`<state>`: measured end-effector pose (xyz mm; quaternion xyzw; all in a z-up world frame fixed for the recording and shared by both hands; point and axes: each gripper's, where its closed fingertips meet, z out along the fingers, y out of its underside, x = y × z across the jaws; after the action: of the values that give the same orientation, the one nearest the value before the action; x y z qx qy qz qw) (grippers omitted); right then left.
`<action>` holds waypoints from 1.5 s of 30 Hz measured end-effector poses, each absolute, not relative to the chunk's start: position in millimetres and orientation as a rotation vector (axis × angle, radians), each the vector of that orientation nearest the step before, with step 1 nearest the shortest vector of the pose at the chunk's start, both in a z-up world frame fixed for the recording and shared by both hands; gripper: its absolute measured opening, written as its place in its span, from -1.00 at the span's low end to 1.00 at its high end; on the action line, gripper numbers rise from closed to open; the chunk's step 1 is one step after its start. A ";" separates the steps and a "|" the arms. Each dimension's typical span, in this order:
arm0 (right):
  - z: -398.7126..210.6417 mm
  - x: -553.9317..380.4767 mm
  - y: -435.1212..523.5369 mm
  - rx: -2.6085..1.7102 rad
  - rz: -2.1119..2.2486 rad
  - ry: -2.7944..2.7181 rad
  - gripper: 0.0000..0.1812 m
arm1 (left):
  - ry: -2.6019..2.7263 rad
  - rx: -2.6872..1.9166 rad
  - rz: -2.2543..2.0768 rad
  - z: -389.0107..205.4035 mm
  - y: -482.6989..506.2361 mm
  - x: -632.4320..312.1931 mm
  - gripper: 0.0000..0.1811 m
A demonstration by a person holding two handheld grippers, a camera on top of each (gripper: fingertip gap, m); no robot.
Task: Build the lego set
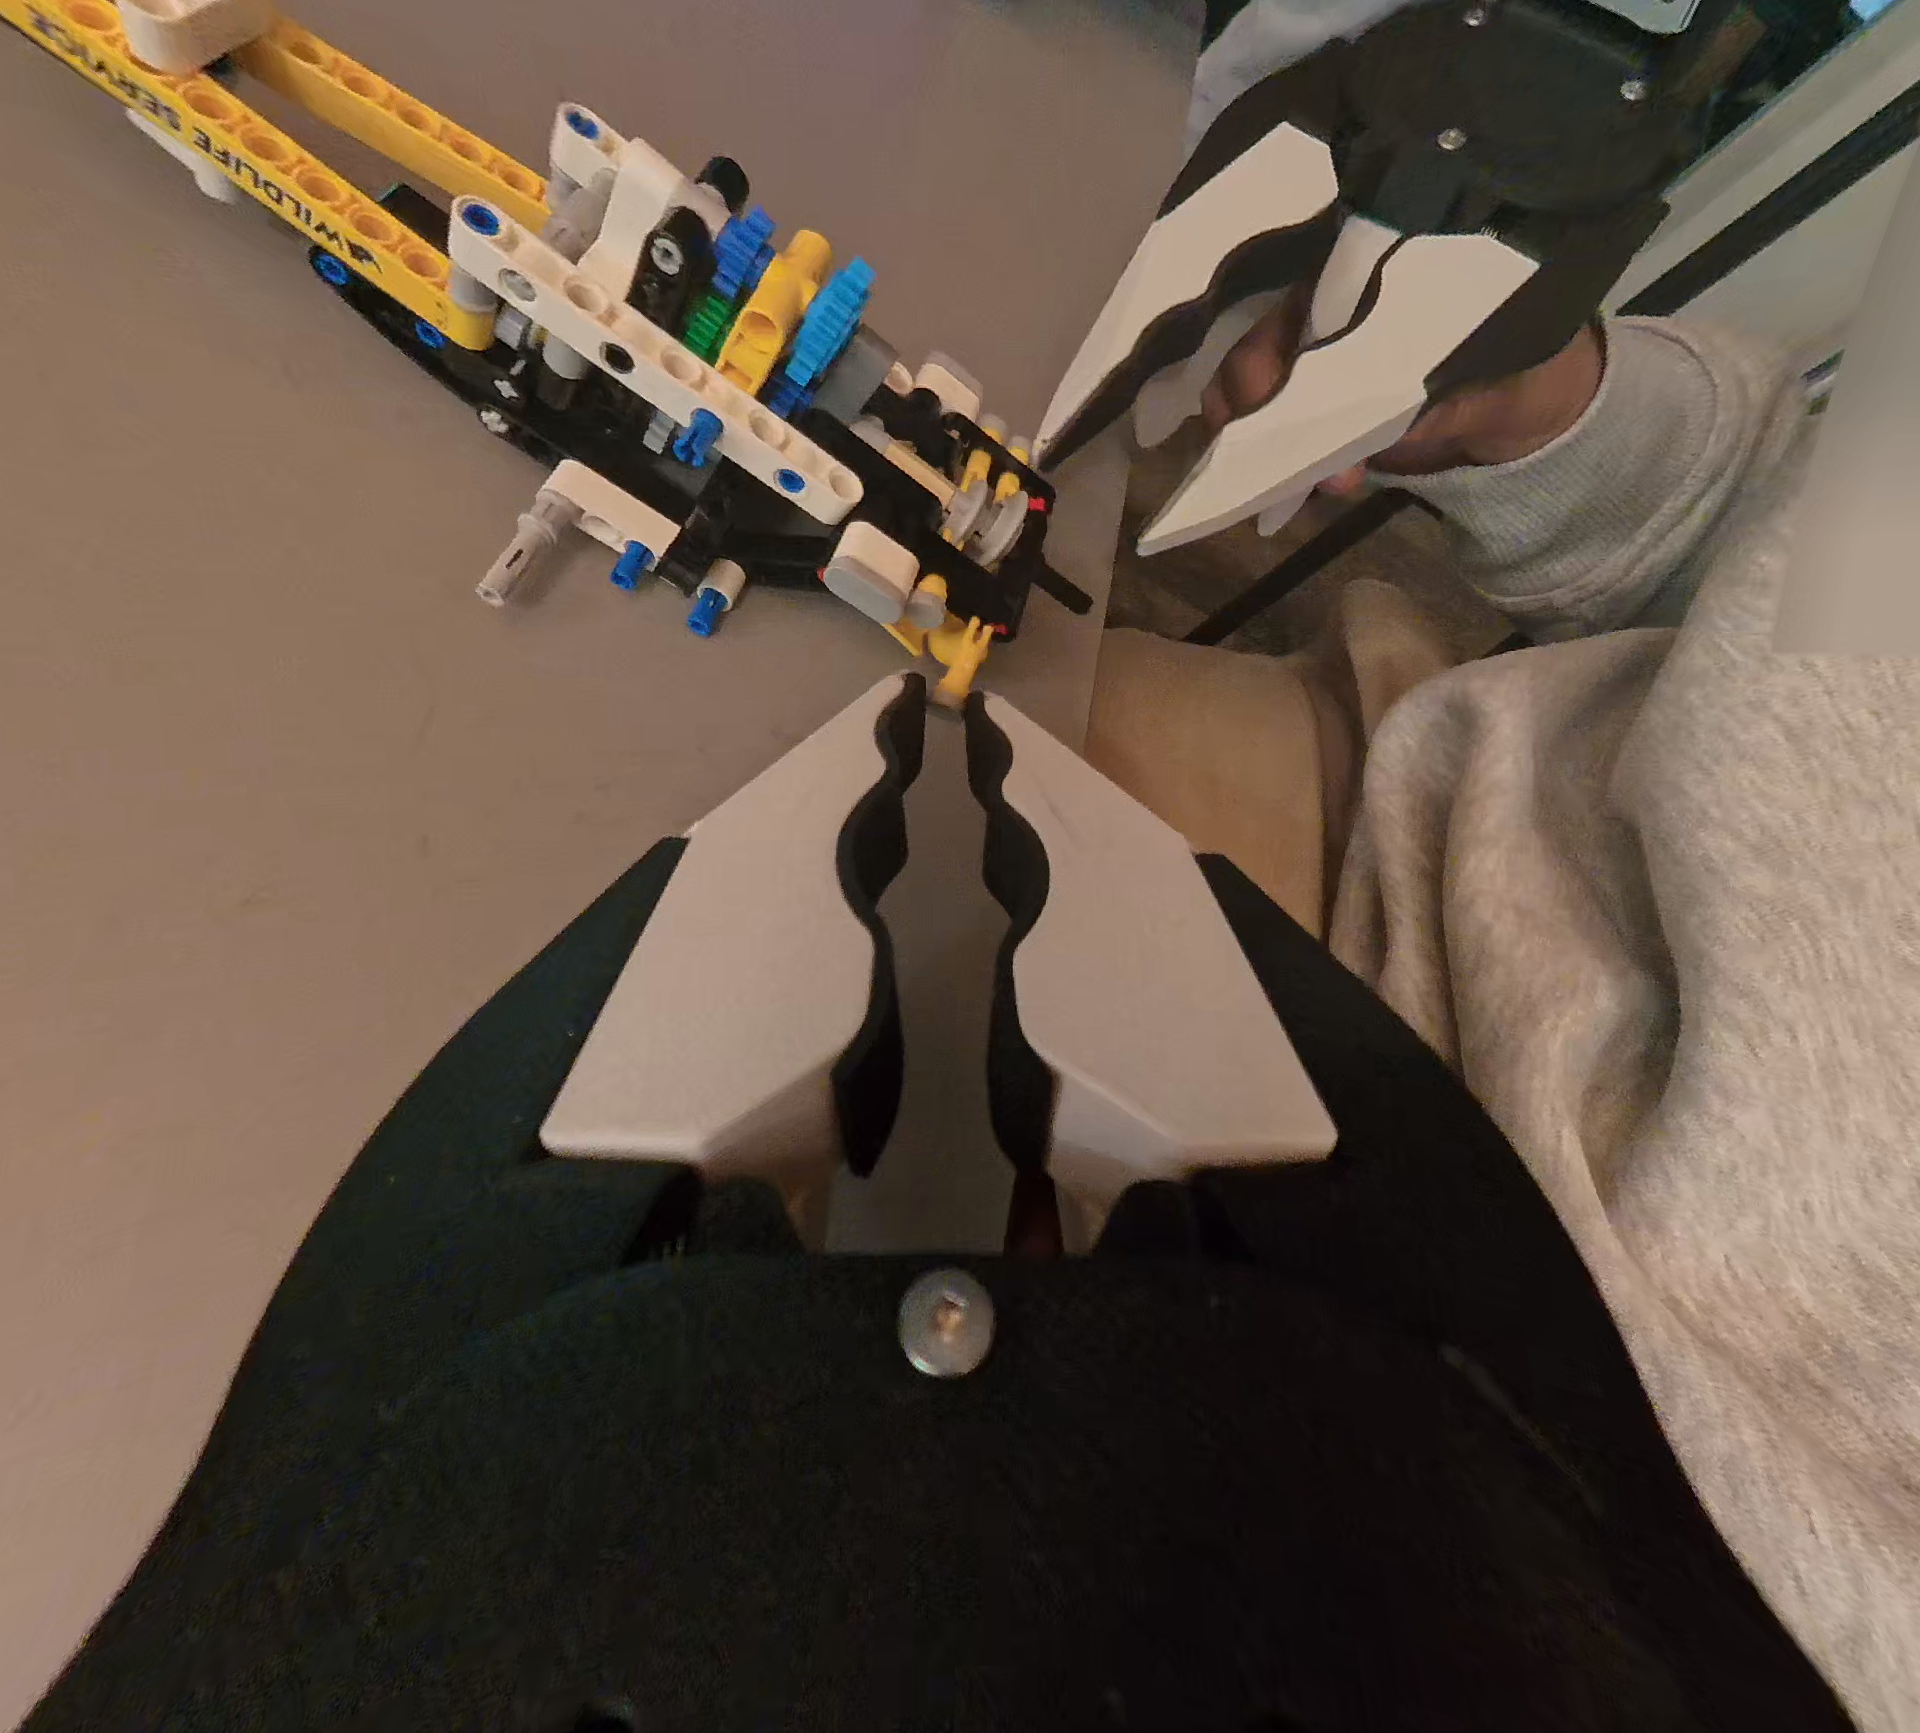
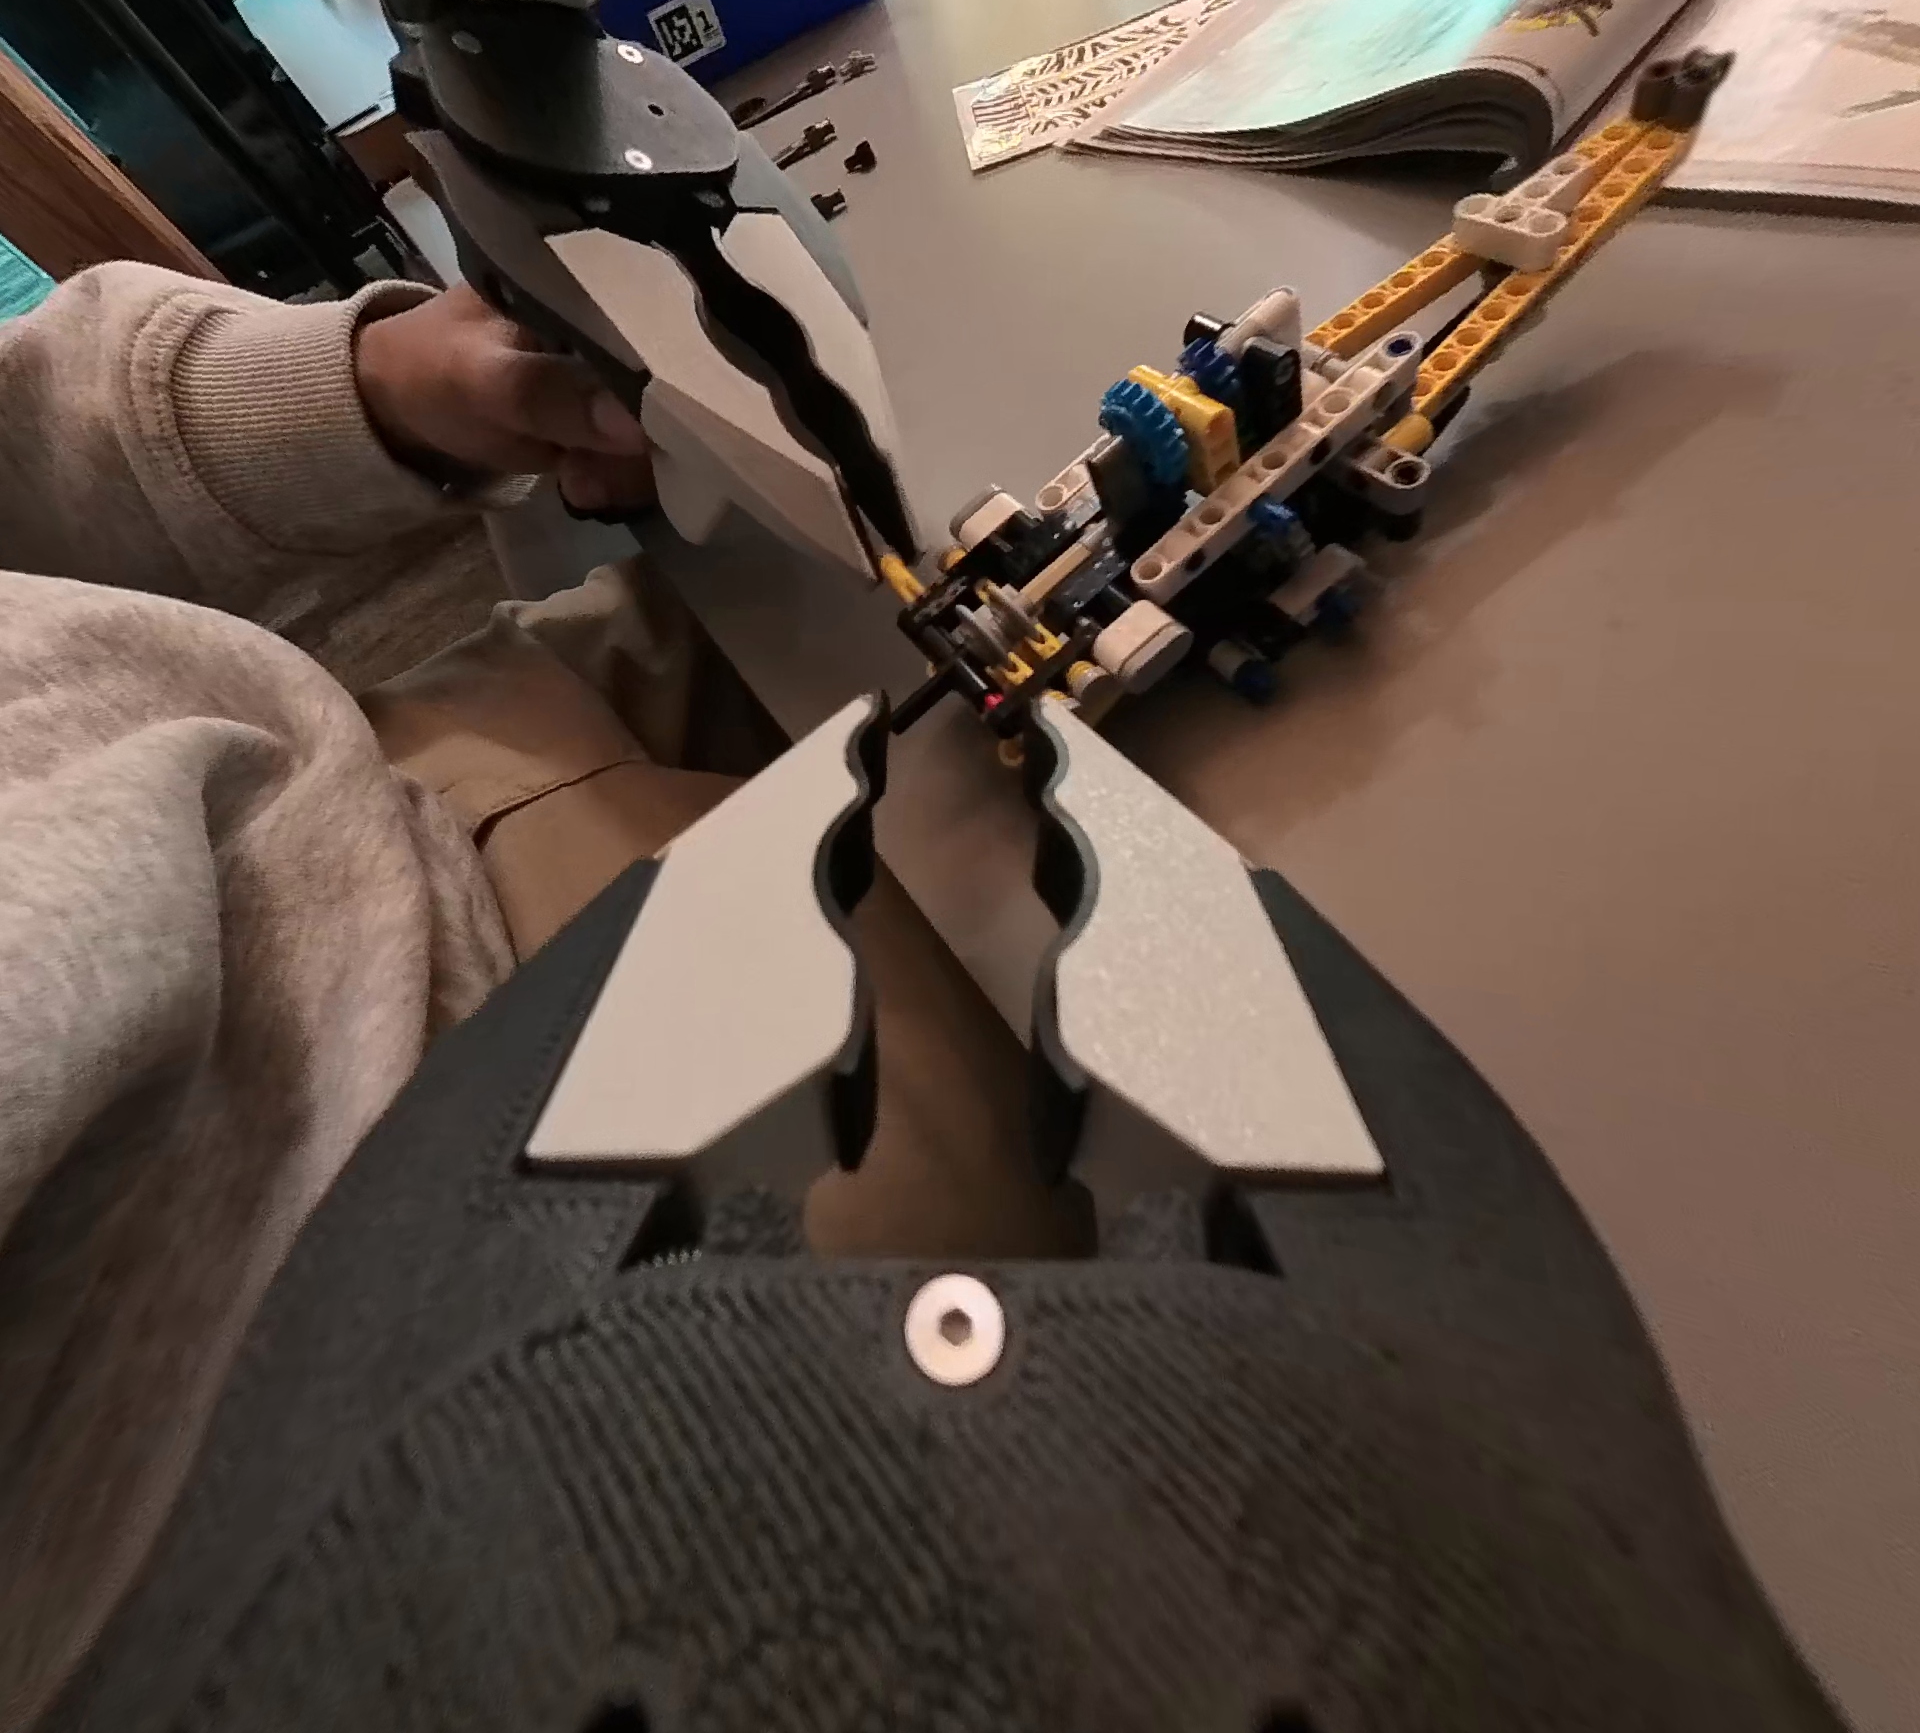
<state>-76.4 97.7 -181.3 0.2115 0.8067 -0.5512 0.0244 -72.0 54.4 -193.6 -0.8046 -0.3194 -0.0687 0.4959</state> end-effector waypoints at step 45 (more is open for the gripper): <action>-185.6 -87.1 104.6 0.724 -1.691 2.511 -0.62 | -0.867 -1.973 -0.145 -197.4 64.4 -75.8 -0.94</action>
<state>-87.1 104.6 -185.6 0.2327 0.8065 -0.5433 0.0145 -75.8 64.4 -197.4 -0.8056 -0.3541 -0.0591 0.4713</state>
